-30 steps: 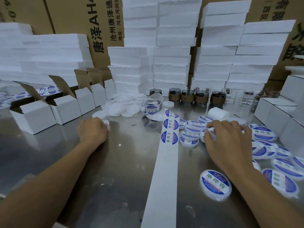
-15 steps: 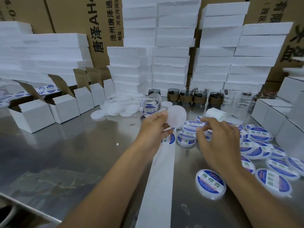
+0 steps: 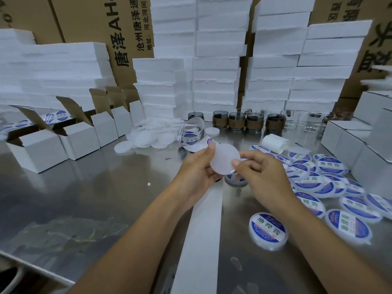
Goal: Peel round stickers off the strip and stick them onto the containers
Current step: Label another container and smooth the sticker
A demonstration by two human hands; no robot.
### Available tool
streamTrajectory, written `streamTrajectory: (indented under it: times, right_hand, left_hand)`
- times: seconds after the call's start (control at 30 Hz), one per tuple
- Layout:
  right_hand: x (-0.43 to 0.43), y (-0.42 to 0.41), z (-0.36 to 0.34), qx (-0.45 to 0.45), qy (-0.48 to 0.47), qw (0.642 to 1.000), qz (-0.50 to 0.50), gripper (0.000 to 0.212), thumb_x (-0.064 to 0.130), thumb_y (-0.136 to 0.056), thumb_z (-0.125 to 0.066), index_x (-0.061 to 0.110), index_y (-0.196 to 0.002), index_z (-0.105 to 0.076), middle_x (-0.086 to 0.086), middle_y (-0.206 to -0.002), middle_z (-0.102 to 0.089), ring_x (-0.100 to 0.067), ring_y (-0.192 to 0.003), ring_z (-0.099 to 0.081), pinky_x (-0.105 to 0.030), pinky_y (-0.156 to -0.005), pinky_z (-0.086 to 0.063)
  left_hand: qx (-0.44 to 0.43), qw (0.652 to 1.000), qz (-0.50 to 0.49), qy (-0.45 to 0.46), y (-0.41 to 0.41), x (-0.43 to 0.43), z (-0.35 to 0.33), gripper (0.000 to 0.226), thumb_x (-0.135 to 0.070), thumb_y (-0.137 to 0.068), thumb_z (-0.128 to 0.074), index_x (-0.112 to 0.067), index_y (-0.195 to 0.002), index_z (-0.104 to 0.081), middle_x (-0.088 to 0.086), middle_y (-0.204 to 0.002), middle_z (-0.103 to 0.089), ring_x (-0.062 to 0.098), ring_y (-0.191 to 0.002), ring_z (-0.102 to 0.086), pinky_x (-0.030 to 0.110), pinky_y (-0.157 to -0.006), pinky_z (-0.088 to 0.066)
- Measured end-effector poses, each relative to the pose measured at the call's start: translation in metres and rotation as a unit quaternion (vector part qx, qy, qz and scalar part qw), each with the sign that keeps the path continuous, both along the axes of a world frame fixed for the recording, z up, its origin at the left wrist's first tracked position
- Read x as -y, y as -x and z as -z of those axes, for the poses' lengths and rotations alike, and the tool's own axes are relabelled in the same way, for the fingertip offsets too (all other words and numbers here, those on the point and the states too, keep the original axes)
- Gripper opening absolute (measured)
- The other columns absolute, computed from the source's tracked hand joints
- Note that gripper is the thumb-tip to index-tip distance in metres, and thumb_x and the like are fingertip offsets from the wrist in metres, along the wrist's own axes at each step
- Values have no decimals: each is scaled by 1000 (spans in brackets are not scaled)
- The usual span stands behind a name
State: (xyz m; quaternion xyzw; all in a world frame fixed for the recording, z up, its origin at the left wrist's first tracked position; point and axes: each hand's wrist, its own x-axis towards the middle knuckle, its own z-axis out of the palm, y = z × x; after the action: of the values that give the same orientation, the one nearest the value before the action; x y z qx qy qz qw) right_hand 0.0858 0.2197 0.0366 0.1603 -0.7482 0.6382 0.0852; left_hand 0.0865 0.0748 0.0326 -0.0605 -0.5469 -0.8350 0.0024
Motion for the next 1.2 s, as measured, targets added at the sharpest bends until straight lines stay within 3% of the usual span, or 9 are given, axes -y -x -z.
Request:
streamTrajectory:
  times: [0.13,0.3,0.43,0.57,0.77,0.9,1.03,1.13,1.2]
  right_hand:
    - [7,-4,4,14,11,1000,-17,12,18,-83,-68,14,-93,-64,-9,-69,-70,-25,-70,-68,-48,-78,-55]
    - [6,-4,9,-28,-32,999,27,2,28,-87,-62,25,-86,-62,2,-67,-70,-18,-68,-66,-27,-63,-52]
    - [4,-2,10,-35,-66,996,57,6,26,-89,-59,29,-86,-62,7,-70,-69,-4,-65,-63,-6,-44,-40]
    - [3,-2,13,-57,-126,988,71,4,27,-89,-58,29,-88,-62,12,-68,-66,0,-66,-59,-18,-56,-42]
    - [4,-2,14,-84,-183,976,87,10,23,-88,-57,30,-93,-62,19,-73,-62,-3,-75,-60,-30,-69,-50]
    - [4,-1,14,-98,-199,970,97,19,22,-88,-59,25,-106,-64,16,-88,-62,-5,-91,-57,-29,-83,-49]
    - [2,0,14,-134,-243,952,133,28,25,-86,-63,23,-114,-64,5,-117,-59,-9,-111,-47,-20,-89,-33]
    - [0,0,14,-138,-273,942,141,33,29,-85,-65,24,-117,-64,4,-121,-57,-11,-116,-43,-24,-93,-31]
    - [-1,1,14,-138,-283,939,140,33,29,-84,-66,23,-116,-64,4,-120,-58,-11,-116,-42,-26,-96,-31]
  left_hand:
    - [-36,999,10,13,0,-2,5,27,-17,-78,-61,-4,-102,-57,15,-94,-62,32,-91,-58,32,-75,-52]
    - [3,997,-76,20,7,7,5,12,-21,-91,-56,-11,-93,-64,1,-79,-69,17,-78,-59,29,-74,-46]
    - [64,979,-178,74,15,17,7,18,-25,-96,-52,-12,-91,-64,11,-92,-64,25,-81,-58,36,-77,-45]
    - [69,981,-150,107,14,16,8,26,-20,-96,-52,-1,-109,-62,12,-93,-64,22,-79,-59,30,-70,-47]
    - [64,985,-115,108,10,11,7,23,-18,-95,-53,-2,-111,-58,10,-97,-63,17,-80,-62,25,-68,-54]
    - [73,986,-99,108,9,10,6,21,-20,-95,-52,-5,-107,-59,13,-107,-63,25,-96,-60,36,-86,-52]
    - [73,992,-66,80,9,9,5,22,-20,-95,-53,-3,-108,-60,8,-98,-66,19,-88,-63,28,-74,-57]
    - [84,995,-42,47,10,10,4,25,-19,-95,-53,0,-108,-61,14,-106,-68,26,-96,-66,36,-85,-55]
    - [88,996,-18,8,8,11,3,22,-18,-95,-52,-1,-104,-63,13,-97,-72,22,-86,-70,33,-74,-58]
